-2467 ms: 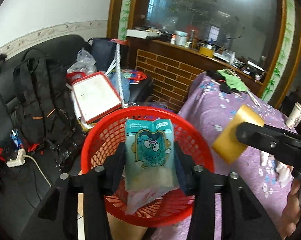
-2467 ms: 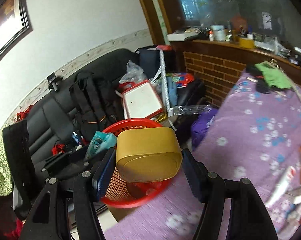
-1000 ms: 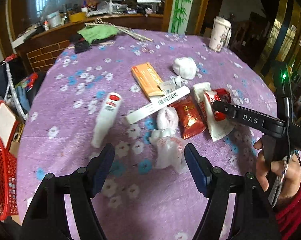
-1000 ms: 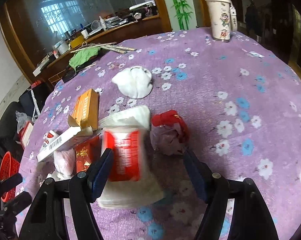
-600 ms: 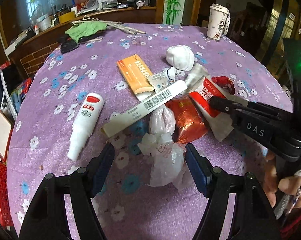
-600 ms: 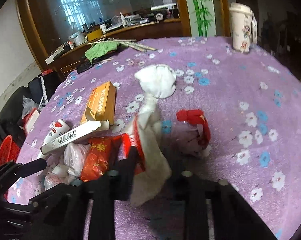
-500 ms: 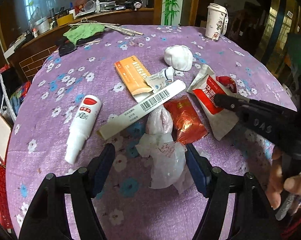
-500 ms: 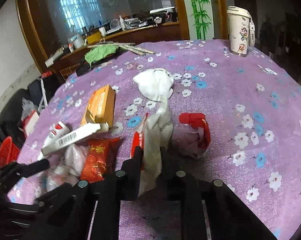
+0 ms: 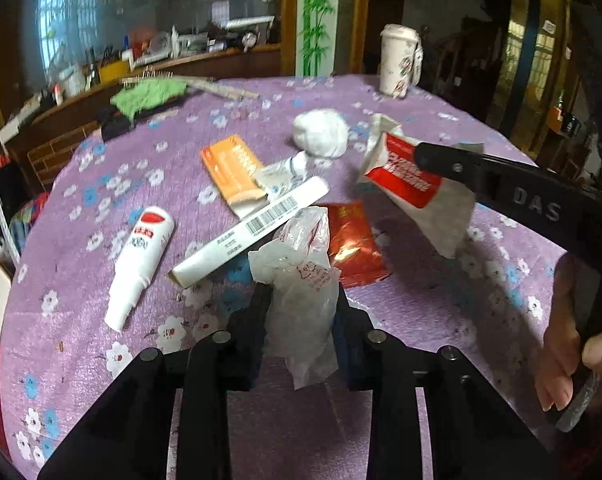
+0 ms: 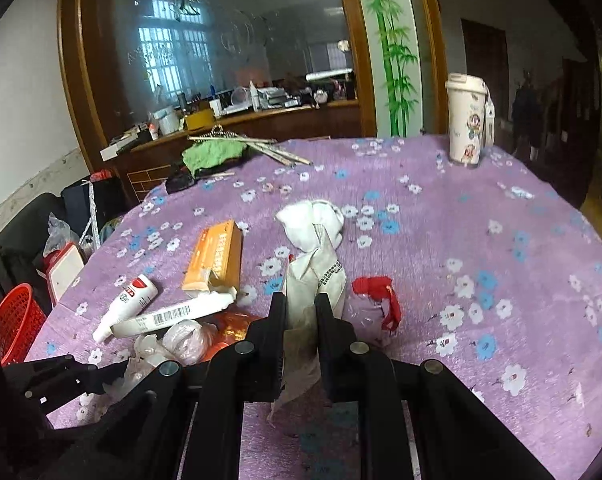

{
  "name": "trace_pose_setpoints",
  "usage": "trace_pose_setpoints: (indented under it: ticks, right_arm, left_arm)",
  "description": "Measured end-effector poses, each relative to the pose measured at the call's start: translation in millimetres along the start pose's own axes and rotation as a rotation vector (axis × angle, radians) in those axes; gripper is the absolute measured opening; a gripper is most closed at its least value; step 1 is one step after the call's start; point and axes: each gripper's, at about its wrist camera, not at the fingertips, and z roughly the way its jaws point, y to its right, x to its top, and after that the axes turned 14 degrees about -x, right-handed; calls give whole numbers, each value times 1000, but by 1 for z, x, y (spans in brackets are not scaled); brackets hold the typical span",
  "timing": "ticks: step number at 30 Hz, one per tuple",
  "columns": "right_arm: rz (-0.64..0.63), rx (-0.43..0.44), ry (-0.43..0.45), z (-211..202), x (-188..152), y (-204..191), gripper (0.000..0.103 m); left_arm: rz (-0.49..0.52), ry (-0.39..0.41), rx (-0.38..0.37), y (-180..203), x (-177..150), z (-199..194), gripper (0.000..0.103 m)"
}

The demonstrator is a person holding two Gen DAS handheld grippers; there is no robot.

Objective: Collect trash
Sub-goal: 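Lift the clear plastic bag and white paper bag, holding both above the table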

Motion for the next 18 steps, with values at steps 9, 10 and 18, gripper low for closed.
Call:
trace_pose_setpoints:
  ticks: [9, 10, 18]
  right_arm:
    - [-3, 24, 42, -12, 1, -5, 16]
    - [-6, 28, 46, -13, 1, -6, 16]
    - [-13, 43, 66, -19, 1, -8, 16]
  left_arm:
    - [54, 190, 24, 7, 6, -33, 28]
    - [52, 203, 32, 5, 7, -35, 28]
    - [3, 214, 47, -9, 10, -38, 28]
